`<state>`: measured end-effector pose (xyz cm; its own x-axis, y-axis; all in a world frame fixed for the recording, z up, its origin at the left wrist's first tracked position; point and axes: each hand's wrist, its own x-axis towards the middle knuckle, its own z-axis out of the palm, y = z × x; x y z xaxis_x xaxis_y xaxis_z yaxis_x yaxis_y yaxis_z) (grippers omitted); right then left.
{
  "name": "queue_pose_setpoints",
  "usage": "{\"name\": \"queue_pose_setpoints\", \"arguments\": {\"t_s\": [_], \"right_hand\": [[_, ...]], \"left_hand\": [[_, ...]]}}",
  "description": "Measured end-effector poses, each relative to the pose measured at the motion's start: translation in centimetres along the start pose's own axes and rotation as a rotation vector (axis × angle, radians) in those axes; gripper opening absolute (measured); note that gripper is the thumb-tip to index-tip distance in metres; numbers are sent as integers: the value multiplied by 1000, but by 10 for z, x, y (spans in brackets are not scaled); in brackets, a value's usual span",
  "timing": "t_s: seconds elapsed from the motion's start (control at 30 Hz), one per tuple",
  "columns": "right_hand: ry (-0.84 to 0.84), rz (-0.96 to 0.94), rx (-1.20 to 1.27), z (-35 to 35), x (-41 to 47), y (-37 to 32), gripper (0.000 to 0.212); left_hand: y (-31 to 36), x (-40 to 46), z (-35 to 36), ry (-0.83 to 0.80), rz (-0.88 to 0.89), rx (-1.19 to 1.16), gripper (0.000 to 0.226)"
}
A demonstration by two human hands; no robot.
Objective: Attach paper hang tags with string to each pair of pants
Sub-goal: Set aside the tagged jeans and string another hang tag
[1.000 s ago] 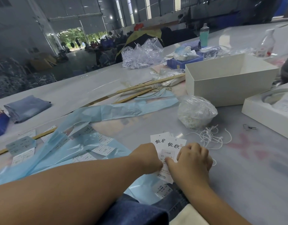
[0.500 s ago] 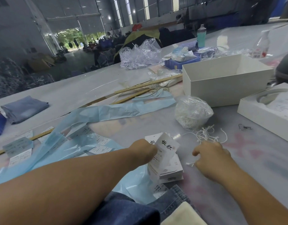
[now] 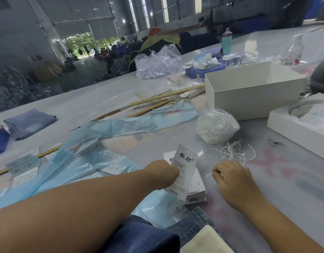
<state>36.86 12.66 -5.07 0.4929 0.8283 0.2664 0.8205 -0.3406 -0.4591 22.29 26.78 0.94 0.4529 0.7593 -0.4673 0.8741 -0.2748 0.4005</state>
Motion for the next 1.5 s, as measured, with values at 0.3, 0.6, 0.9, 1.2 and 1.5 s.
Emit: {"name": "queue_pose_setpoints", "arguments": {"t_s": [0.3, 0.6, 0.9, 1.2, 1.5], "right_hand": [[167, -43, 346, -13, 1, -21, 25], [-74, 249, 1152, -35, 6, -50, 27], [-139, -52, 1194, -90, 0, -117, 29], [-274, -353, 1124, -151, -32, -245, 28], [-533, -652, 733, -191, -88, -406, 28]], "left_hand": [[10, -11, -10, -49, 46, 6, 16], [39, -54, -36, -69, 208, -168, 17], [36, -120, -95, 81, 351, -523, 10], [-34, -253, -141, 367, 580, -680, 10], [-150, -380, -152, 938, 592, -924, 71]]}}
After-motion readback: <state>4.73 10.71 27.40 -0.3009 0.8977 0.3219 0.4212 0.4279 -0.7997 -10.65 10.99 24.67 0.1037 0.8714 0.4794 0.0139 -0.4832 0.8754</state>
